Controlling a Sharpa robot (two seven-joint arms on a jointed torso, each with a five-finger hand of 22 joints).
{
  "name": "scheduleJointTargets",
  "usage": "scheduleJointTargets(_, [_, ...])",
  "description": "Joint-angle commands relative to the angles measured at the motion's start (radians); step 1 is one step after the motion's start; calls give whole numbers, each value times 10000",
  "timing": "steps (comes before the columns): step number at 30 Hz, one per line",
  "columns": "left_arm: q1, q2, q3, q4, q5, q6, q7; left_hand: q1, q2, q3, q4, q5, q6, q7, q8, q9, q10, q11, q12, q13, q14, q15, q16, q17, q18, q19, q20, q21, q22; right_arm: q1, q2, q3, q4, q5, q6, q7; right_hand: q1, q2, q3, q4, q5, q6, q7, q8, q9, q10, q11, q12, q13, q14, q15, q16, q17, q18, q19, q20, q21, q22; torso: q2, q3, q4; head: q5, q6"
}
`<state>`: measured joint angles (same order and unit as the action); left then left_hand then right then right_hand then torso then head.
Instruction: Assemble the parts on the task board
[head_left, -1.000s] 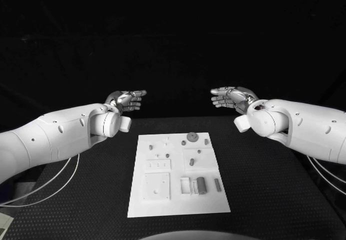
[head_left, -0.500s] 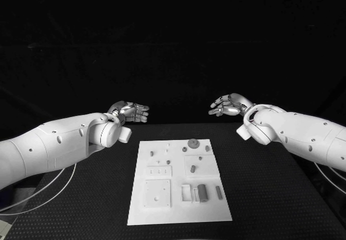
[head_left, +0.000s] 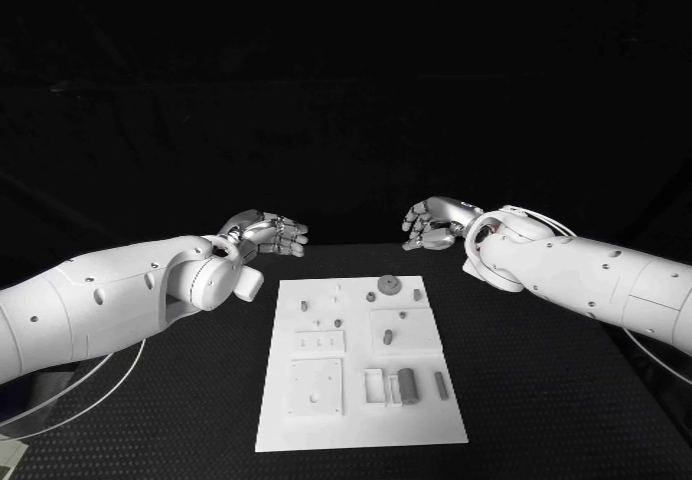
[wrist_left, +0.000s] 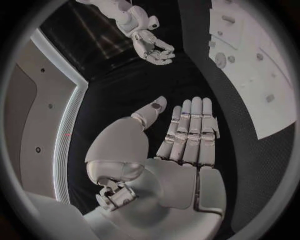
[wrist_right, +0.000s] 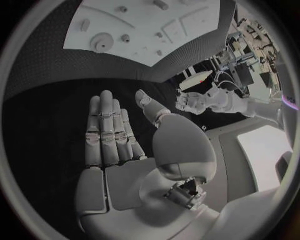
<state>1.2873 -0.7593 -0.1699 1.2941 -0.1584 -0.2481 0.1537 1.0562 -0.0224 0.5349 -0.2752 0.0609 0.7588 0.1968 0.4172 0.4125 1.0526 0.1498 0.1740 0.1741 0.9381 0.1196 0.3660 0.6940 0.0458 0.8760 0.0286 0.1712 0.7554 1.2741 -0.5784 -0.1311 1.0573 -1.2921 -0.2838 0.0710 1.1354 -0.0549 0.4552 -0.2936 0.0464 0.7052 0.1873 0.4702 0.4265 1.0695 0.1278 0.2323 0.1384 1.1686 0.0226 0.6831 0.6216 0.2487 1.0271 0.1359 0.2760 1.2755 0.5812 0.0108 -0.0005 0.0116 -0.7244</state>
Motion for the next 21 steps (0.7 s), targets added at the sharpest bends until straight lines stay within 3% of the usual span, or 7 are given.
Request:
scheduleJointTargets(1, [56, -62, 17, 189, -122, 248, 294, -25, -81, 41, -5, -41, -85, -20, -59, -20, 90, -3, -49, 13, 41, 9, -47, 20, -70, 39, -19, -47, -14, -28, 129, 3, -22, -1773, 137, -454, 118, 33, -114, 2, 28, 152, 186, -100, -14, 161, -96, -89, 1, 577, -168, 564, 360, 131, 748, -348, 358, 126, 218, 38, 198, -79, 54])
scheduleJointTargets(5, [188, -188, 18, 467, -140, 271, 295, -82, -137, 21, 13, -44, -94, -22, -96, -30, 88, 5, -95, 24, 32, 14, -80, 39, -93, 39, -30, -71, -23, -87, 337, 4, -123, -2211, 396, -559, 184, 53, -301, 4, 16, 297, 149, -257, -49, 309, -183, -267, -47, 1101, -256, 1476, 985, 131, 1563, -754, 836, 415, 395, 57, 352, -132, 143])
scheduleJointTargets(10, [286, -351, 25, 850, -234, 312, 347, -113, -166, 19, 36, -43, -48, -19, -101, -27, 112, 1, -125, 41, 47, 8, -99, 63, -104, 58, -46, -83, -26, -209, 543, 5, -182, -2677, 786, -578, 211, 114, -416, 11, 17, 431, 130, -431, -92, 429, -206, -484, -112, 1285, -293, 2263, 1515, 131, 2023, -1019, 1277, 593, 577, 70, 459, -185, 199])
scheduleJointTargets(14, [351, -404, 32, 984, -292, 373, 344, -132, -162, 32, 58, -42, 79, -34, -73, -9, 146, -7, -164, 62, 70, -2, -123, 97, -118, 83, -64, -99, -29, -299, 633, 5, -209, -2936, 1009, -580, 210, 161, -447, 11, 21, 546, 105, -481, -101, 472, -205, -591, -145, 1313, -293, 2553, 1692, 131, 2130, -1098, 1489, 598, 722, 80, 531, -219, 264])
scheduleJointTargets(21, [398, -386, 40, 1000, -367, 477, 357, -204, -118, 48, 103, -44, 419, -158, -26, 22, 196, -6, -302, 111, 18, 21, -264, 160, -174, 41, -64, -203, -56, -423, 709, 6, -156, -3166, 1167, -578, 279, 321, -377, 10, 15, 639, 66, -580, -126, 362, -148, -829, -240, 1309, -236, 2808, 1823, 131, 2152, -1163, 1729, 598, 925, 96, 593, -264, 328])
